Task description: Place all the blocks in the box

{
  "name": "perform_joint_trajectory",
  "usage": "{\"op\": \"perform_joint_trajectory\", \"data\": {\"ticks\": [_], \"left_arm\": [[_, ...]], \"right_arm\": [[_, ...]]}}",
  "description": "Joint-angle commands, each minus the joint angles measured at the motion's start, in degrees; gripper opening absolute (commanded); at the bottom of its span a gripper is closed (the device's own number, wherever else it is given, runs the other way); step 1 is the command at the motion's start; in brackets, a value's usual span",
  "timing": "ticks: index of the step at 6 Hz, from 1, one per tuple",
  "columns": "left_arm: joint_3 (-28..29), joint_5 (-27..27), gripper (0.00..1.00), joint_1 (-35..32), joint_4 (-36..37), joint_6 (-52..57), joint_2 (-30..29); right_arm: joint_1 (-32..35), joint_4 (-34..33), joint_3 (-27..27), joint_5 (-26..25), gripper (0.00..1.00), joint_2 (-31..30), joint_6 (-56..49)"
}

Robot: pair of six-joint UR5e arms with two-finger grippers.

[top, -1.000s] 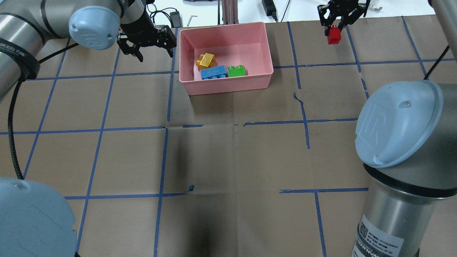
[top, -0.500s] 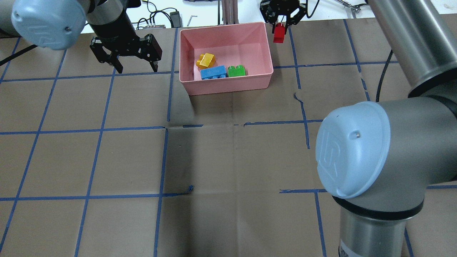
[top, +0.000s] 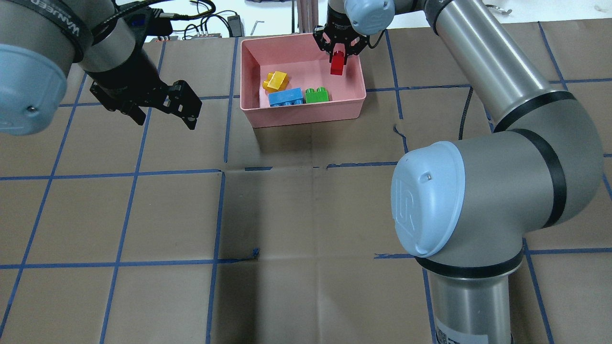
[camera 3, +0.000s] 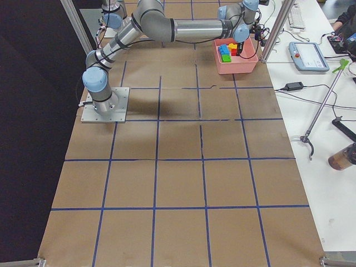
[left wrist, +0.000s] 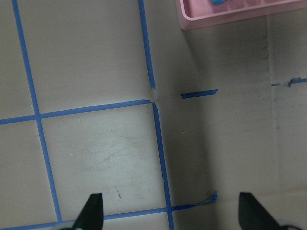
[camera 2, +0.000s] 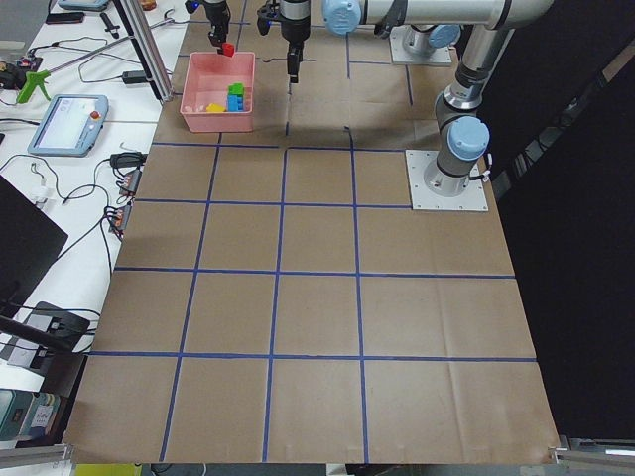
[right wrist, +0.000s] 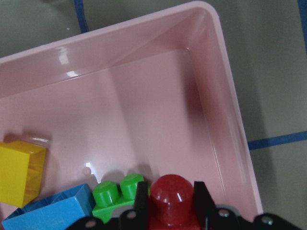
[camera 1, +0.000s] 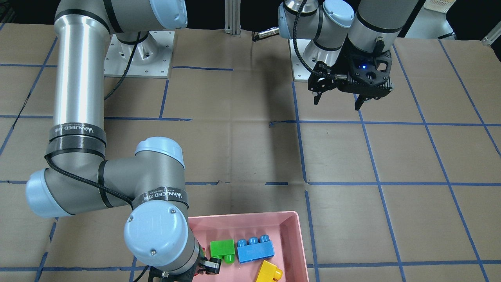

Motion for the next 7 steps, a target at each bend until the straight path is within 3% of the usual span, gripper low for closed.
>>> {"op": "perform_joint_trajectory", "data": {"ticks": [1, 2, 5, 7], "left_arm": [[-0.7, 0.8, 0.99, -0.1, 0.0, 0.5, 0.9], [-0.2, 0.3, 0.99, -0.1, 0.1, -0.1, 0.9], [0.5, 0.1, 0.99, -0.2, 3.4, -0.9, -0.4], [0.4, -0.1, 0.99, -0.2, 3.5, -0.7, -0.4]], "right_arm": [[0.0, 0.1, 0.1, 0.0, 0.99, 0.3, 0.6], [0.0, 0.6, 0.1, -0.1, 1.0, -0.6, 0.7], [-0.4, 14.1, 0.6, -0.4, 1.0, -8.9, -0.3], [-5.8, 20.8, 0.9, -1.3, 0.99, -13.7, -14.9]]}}
